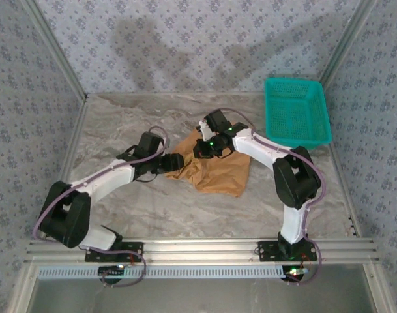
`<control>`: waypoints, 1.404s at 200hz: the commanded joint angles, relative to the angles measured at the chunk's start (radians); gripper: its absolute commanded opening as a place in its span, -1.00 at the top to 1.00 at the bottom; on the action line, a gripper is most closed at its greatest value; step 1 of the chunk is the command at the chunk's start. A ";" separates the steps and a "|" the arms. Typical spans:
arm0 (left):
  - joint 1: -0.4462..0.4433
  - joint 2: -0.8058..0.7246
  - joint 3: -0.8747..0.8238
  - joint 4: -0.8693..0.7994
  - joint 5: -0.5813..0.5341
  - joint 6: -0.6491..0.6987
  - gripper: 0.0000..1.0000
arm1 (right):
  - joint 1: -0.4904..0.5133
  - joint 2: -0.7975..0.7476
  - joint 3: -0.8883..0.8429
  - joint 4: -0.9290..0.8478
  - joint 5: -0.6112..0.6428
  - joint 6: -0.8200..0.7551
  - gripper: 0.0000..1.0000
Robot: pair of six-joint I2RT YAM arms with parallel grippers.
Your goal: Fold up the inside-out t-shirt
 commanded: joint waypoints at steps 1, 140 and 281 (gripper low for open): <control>-0.006 0.049 0.025 0.061 -0.033 0.074 -0.33 | 0.005 -0.036 0.006 0.001 -0.032 0.009 1.00; 0.039 0.032 0.221 -0.120 0.064 0.039 1.00 | -0.051 -0.164 -0.094 -0.155 0.169 -0.111 1.00; 0.098 0.276 0.383 0.034 0.285 -0.197 1.00 | -0.061 -0.057 0.005 -0.147 0.272 0.133 0.45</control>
